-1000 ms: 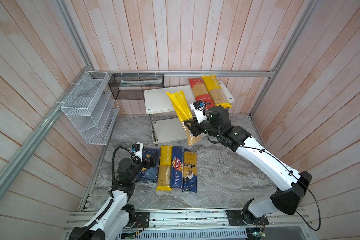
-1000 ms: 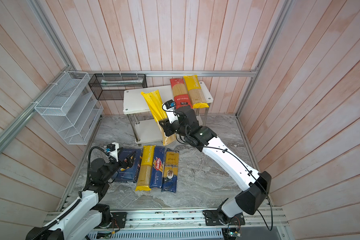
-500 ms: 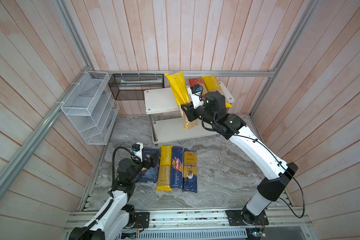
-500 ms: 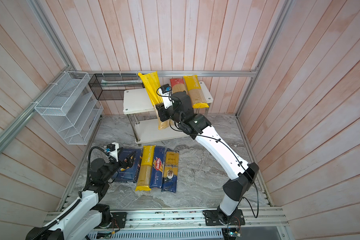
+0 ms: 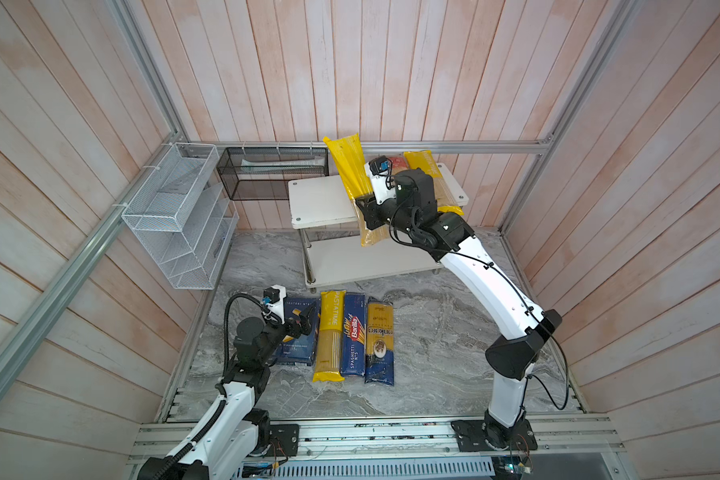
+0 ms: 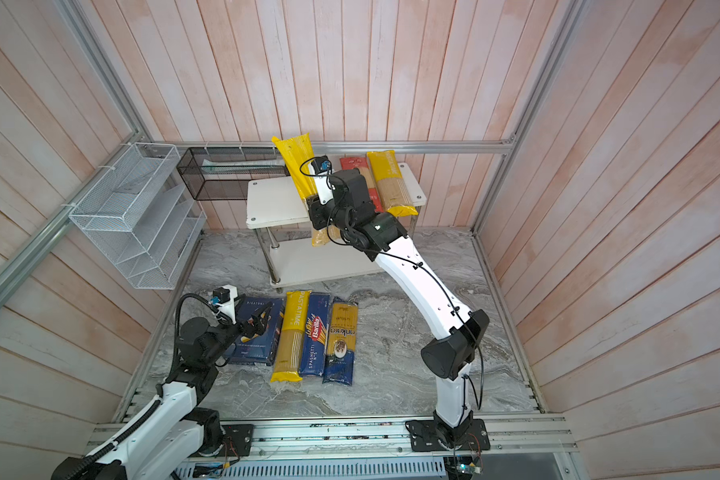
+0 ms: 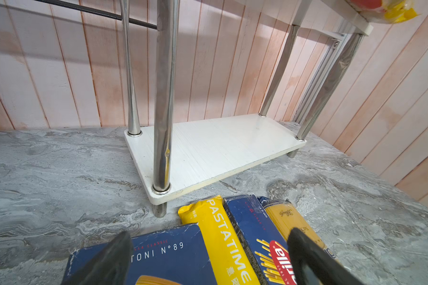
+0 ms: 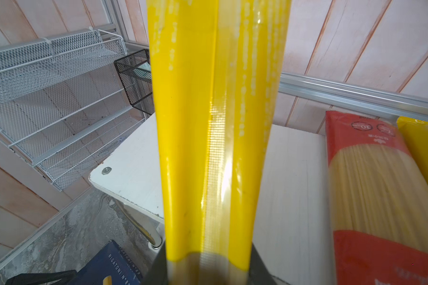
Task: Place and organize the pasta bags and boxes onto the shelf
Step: 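Move the yellow bag over the top shelf beside the red bag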
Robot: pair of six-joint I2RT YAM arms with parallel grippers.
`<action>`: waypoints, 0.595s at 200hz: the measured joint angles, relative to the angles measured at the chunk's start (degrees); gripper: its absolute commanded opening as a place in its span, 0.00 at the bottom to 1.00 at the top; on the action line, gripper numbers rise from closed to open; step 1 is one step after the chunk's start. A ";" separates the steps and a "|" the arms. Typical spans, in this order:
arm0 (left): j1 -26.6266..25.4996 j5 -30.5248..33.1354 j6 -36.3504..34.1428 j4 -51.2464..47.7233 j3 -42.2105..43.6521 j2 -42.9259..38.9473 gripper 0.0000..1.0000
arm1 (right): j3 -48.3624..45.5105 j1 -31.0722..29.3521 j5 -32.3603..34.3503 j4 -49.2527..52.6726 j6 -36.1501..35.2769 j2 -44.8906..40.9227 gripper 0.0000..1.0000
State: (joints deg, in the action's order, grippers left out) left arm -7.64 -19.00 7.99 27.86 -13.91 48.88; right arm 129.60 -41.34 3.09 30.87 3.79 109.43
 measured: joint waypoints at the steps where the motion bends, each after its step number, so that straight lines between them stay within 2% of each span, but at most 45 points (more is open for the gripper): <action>1: 0.00 0.00 0.00 0.02 0.00 0.00 1.00 | 0.00 0.04 0.02 0.00 0.00 0.02 0.00; 119: 0.00 0.02 0.02 0.00 0.74 -0.68 1.00 | 4.26 5.14 -0.17 0.61 0.92 4.98 0.00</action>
State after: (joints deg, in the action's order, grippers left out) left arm -7.64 -18.98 8.01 27.86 -13.17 48.21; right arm 133.86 -36.21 2.92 31.48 4.71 114.41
